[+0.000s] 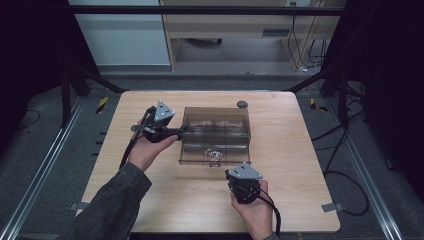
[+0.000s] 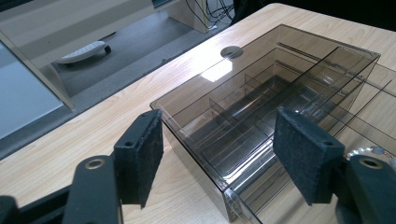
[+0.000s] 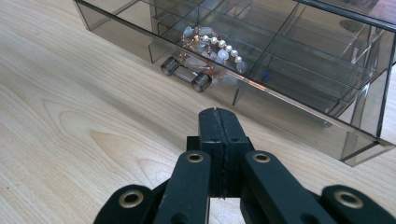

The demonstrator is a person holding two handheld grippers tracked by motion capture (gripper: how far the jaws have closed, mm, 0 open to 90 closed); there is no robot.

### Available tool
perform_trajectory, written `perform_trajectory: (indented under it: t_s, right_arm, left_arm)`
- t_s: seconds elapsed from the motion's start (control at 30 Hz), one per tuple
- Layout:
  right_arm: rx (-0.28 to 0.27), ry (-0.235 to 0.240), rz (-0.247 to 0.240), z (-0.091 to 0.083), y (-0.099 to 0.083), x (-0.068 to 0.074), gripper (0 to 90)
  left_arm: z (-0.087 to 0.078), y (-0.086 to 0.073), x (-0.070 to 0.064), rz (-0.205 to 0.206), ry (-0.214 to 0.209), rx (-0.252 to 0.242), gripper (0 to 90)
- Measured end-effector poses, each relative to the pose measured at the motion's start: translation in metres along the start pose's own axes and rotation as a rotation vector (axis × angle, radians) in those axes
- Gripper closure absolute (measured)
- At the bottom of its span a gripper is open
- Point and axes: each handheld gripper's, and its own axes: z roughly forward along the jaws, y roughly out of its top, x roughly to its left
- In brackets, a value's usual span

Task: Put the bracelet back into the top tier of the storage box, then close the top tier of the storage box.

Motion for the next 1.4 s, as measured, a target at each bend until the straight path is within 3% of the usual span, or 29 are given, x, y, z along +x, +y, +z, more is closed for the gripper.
perform_trajectory:
  t_s: [0.4, 0.87, 1.4]
  right_arm:
    - [-0.009, -0.007, 0.007, 0.006, -0.008, 0.006, 90.0]
    - [-0.008, -0.02, 0.011, 0.015, -0.014, 0.012, 90.0]
    - [-0.035, -0.039, 0.053, 0.021, -0.019, 0.011, 90.0]
  left_arm:
    - [0.006, 0.01, -0.007, -0.001, -0.011, 0.0, 49.5]
    - [0.019, 0.011, -0.008, -0.038, -0.061, 0.004, 88.0]
    - [0.051, 0.003, -0.014, -0.068, -0.068, 0.055, 90.0]
